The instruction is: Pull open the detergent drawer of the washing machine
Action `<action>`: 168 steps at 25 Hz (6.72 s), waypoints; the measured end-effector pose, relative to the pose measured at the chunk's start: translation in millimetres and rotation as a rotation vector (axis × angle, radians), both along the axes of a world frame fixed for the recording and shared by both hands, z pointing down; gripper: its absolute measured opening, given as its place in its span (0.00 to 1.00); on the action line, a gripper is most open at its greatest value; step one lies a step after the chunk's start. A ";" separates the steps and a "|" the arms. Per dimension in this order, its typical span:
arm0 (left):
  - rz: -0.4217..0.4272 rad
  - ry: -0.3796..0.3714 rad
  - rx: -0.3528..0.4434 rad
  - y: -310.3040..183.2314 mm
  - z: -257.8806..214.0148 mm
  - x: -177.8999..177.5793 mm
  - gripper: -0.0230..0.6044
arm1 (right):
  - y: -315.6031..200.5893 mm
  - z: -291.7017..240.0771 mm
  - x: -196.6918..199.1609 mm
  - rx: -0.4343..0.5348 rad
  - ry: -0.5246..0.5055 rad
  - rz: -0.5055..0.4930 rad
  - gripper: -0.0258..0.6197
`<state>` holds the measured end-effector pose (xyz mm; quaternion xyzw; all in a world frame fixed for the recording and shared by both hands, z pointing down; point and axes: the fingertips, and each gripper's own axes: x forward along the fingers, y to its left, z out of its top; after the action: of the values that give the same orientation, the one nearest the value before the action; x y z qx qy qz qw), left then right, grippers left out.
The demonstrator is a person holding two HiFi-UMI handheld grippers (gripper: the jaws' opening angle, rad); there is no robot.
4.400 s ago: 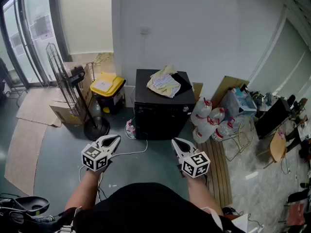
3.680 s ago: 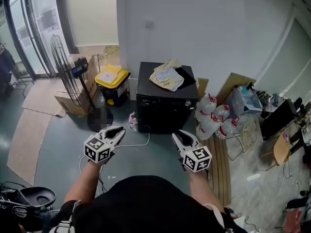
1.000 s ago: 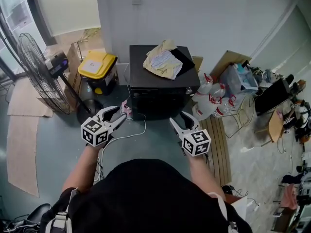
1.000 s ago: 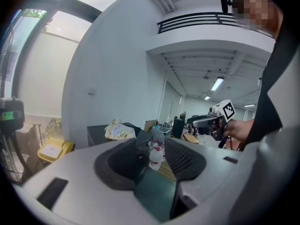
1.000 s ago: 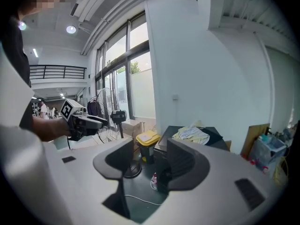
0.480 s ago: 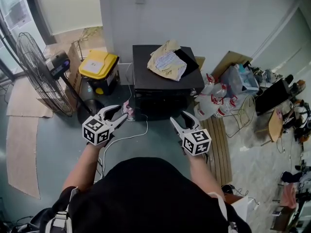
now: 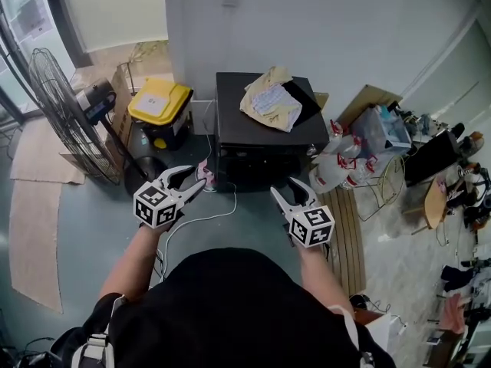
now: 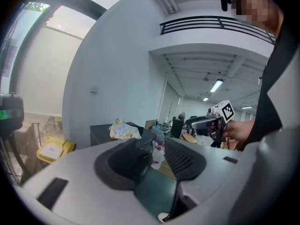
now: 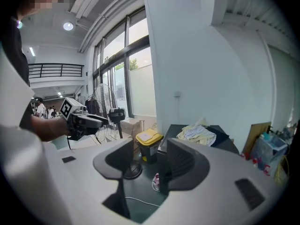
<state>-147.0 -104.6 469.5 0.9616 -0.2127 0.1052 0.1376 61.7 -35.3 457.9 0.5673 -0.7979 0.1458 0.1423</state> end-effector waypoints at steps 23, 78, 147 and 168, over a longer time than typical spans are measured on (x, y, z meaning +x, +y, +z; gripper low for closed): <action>-0.032 -0.022 -0.021 -33.5 15.7 14.1 0.33 | -53.0 12.8 11.1 -0.005 -0.010 -0.062 0.39; -0.113 -0.255 -0.343 -169.7 231.4 112.8 0.33 | -197.3 233.7 101.8 -0.406 -0.088 -0.135 0.39; -0.177 -0.371 -0.452 -221.6 347.2 137.3 0.28 | -254.9 352.3 92.9 -0.548 0.035 -0.182 0.20; -0.168 -0.349 -0.520 -179.3 348.6 134.3 0.27 | -214.3 355.1 91.0 -0.582 0.016 -0.194 0.19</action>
<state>-12.6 -284.0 818.1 0.8408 -0.2776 0.3076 0.3483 152.7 -249.5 813.0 0.4249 -0.7719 0.3497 0.3184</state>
